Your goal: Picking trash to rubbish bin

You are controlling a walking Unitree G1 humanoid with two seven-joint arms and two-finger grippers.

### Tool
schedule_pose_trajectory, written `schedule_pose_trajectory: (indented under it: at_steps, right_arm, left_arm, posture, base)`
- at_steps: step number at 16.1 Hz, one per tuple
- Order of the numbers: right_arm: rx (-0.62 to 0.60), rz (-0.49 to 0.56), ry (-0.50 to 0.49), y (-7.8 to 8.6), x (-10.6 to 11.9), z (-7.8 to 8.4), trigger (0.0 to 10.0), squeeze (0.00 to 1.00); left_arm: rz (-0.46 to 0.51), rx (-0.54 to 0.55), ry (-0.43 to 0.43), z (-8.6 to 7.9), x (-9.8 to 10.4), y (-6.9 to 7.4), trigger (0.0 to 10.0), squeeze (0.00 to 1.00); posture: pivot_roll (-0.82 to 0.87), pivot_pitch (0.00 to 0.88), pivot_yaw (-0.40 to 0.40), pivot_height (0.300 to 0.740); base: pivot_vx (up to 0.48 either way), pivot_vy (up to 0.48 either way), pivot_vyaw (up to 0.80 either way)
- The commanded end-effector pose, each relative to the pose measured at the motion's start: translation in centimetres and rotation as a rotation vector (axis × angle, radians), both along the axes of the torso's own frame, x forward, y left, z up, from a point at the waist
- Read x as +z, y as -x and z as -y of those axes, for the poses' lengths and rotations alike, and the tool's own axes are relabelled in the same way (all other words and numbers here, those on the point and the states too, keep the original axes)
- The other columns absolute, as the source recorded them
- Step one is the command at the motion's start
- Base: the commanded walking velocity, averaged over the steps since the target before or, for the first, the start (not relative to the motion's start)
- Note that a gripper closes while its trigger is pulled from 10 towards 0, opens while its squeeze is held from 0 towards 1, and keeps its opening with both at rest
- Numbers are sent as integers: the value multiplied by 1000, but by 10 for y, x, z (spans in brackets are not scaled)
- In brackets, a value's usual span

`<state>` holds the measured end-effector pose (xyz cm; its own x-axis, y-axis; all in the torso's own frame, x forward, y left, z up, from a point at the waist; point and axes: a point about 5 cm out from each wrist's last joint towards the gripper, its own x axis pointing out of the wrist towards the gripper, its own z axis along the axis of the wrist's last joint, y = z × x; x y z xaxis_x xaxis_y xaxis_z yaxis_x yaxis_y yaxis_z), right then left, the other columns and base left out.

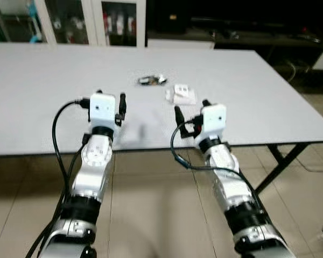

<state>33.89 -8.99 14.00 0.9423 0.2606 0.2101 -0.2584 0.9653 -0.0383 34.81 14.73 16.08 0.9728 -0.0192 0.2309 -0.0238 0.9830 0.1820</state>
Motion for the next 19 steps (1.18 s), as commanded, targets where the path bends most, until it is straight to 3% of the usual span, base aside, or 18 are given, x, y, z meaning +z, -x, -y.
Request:
schedule_pose_trajectory:
  at_steps: [1,19]
  right_arm:
    - [-35,5,5,-1,1,12,10000,0]
    - [-28,-8,9,-1,-2,12,10000,0]
  left_arm:
    - [3,-42,3,13,2,0,10000,0]
    - [-3,-59,-3,16,2,-1,10000,0]
  posture:
    - [-17,12,-71,740]
    - [-16,12,-69,740]
  base:
    - [480,0,0]
    - [480,0,0]
